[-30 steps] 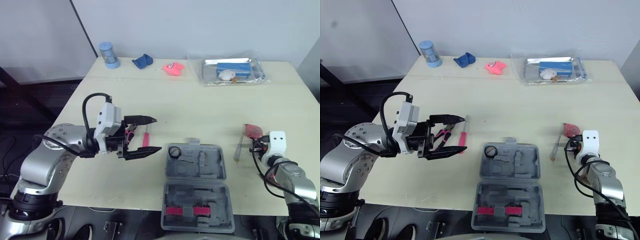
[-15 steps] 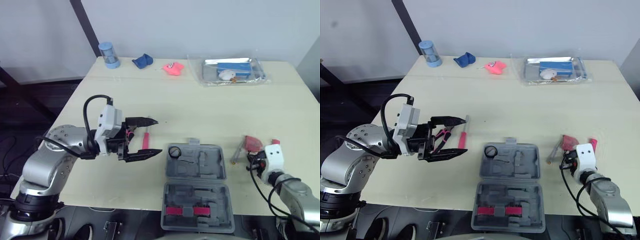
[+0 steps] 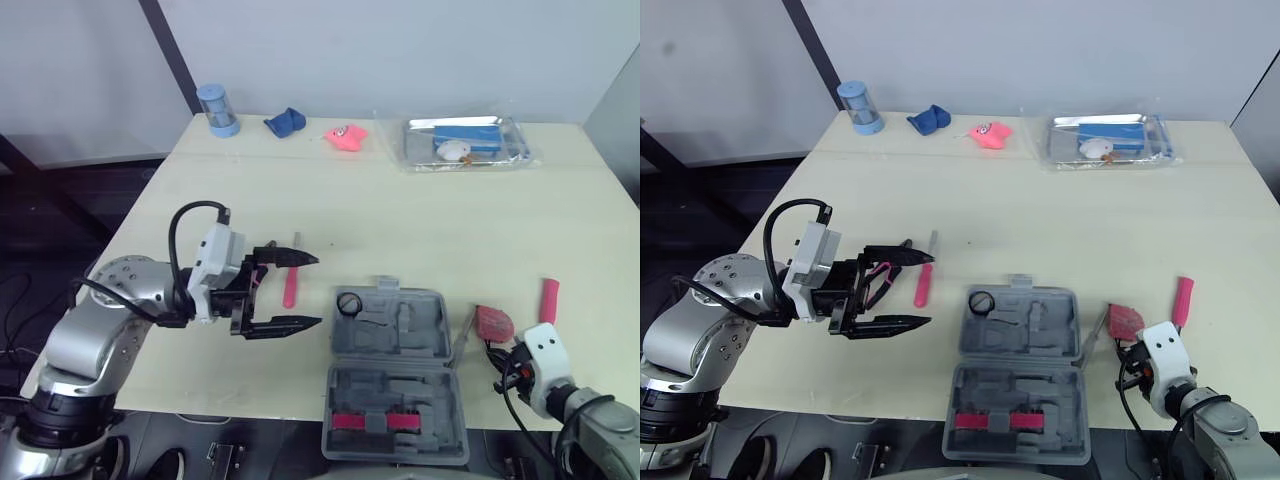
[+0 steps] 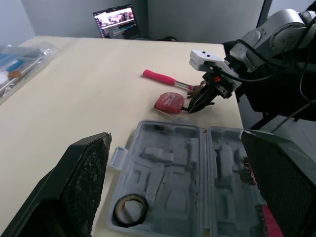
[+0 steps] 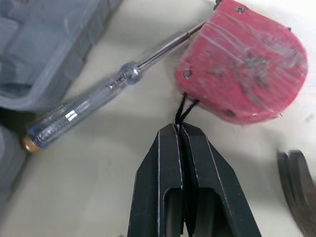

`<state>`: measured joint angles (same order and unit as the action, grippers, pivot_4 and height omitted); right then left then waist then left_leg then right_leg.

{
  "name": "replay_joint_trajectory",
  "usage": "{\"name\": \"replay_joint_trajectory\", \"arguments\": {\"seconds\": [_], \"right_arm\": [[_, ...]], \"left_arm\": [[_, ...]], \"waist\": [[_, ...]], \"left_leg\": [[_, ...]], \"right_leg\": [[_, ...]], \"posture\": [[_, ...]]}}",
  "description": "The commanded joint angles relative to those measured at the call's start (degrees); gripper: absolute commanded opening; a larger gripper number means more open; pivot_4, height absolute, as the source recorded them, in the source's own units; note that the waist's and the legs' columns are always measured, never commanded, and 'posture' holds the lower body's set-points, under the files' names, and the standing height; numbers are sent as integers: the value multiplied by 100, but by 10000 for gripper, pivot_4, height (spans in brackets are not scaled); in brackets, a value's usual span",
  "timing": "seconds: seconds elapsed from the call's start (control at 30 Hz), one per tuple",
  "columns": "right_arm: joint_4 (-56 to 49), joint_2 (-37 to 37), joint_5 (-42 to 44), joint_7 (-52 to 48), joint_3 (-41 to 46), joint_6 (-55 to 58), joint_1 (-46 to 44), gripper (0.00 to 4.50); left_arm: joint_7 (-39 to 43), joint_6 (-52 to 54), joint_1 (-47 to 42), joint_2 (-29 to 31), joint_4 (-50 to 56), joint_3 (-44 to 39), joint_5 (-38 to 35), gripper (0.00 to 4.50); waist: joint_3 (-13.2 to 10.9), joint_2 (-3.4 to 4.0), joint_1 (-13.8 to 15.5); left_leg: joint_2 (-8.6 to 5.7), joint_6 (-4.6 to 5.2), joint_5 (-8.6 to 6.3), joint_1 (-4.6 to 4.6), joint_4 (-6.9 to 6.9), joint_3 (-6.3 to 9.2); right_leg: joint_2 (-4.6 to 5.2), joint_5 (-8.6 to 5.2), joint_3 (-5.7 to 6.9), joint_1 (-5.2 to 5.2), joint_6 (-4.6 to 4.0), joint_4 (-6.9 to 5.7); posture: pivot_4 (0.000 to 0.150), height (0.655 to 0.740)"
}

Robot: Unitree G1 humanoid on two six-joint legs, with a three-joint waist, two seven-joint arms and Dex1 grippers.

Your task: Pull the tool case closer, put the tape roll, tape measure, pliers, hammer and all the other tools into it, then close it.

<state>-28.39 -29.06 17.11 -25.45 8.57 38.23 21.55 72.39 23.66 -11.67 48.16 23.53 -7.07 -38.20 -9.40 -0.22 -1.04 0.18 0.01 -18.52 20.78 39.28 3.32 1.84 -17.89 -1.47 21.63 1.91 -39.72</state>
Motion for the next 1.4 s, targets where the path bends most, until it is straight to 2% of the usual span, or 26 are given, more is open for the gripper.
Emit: {"name": "replay_joint_trajectory", "arguments": {"seconds": [0.03, 0.67, 1.07, 1.4], "right_arm": [[46, 12, 0, 104, 272, -96, -200, 719], [-146, -29, 133, -167, 398, -180, 258, 719], [-468, 50, 211, -302, 36, -111, 527, 719], [-154, -231, -70, -528, -16, -575, 1067, 719]], "left_arm": [[36, -115, -27, 28, 39, -28, -1, 45000], [42, -184, 24, 18, -12, 9, -13, 45000], [66, -160, 37, 40, 51, 40, -55, 45000], [245, -165, 75, 119, 108, 35, -73, 45000]], "waist": [[0, 0, 3], [0, 1, 21], [0, 1, 20], [0, 0, 26]], "left_leg": [[0, 0, 0, -1, 0, 1], [0, -1, 0, 5, -1, 8], [1, -1, 0, 4, -1, 8], [0, 0, 0, 4, -1, 9]], "right_leg": [[0, 0, 0, 0, 0, -1], [-2, -1, 7, 0, -1, 1], [-2, -1, 7, 0, -1, 2], [-1, -1, 10, -2, -1, 6]], "posture": [[1500, 7400], [1500, 7400], [1500, 7400], [1500, 7400]]}}
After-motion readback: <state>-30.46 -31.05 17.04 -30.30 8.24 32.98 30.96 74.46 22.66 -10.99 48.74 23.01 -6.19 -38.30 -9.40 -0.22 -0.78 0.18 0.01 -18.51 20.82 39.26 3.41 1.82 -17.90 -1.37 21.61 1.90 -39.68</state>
